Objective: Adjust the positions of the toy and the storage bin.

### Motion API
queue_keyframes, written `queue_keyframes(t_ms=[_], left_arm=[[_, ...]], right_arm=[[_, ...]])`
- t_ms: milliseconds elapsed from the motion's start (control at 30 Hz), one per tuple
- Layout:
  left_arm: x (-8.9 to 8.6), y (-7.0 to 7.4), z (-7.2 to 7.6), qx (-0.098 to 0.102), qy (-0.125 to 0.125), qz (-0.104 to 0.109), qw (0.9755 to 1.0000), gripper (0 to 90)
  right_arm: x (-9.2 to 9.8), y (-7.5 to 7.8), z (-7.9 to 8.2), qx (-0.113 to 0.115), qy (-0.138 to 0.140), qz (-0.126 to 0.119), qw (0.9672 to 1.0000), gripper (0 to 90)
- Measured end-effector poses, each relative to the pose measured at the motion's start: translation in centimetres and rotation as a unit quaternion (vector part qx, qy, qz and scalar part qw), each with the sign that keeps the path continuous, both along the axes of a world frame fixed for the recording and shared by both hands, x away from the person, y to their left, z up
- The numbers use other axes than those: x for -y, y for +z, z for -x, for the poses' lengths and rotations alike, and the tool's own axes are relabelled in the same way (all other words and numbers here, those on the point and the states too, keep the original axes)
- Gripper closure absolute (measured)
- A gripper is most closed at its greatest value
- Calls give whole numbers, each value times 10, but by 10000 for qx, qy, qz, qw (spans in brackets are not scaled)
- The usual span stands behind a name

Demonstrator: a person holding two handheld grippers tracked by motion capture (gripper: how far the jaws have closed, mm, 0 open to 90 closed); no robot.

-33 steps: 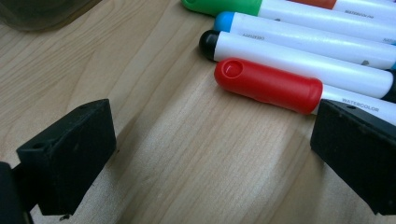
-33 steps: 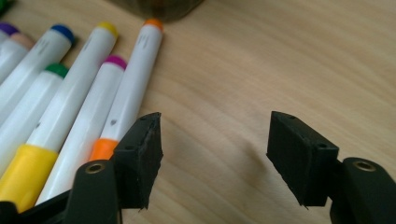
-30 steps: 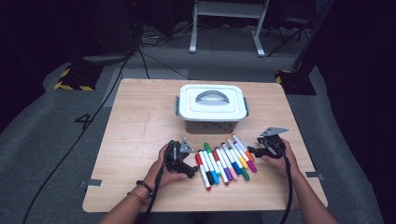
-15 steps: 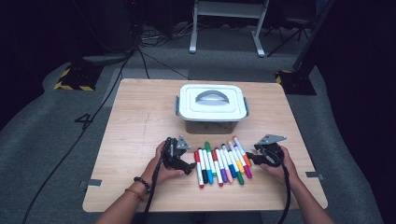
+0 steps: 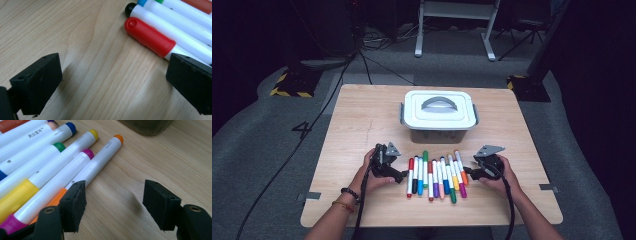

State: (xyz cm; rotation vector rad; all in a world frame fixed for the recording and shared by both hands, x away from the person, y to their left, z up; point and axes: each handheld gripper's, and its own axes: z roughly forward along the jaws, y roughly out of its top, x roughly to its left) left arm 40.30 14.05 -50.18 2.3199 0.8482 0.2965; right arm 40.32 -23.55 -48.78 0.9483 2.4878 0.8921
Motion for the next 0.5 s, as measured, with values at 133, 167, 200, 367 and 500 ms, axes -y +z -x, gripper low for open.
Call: queue_keyframes(t_ms=[133,167,200,367,500], left_arm=[[-16,3,5,-50,58,-82,9999,80],[-26,3,10,-102,85,-65,9999,81],[-26,3,10,-102,85,-65,9999,81],[-54,-2,33,96,-42,181,9998,82],[-58,-3,41,128,50,228,9996,82]], right_arm=[[6,7,0,55,54,-160,9998,319],[11,14,0,119,110,-303,9994,307],[11,14,0,119,110,-303,9994,307],[26,48,-4,389,315,-729,9961,296],[30,63,-8,565,274,-819,9947,305]])
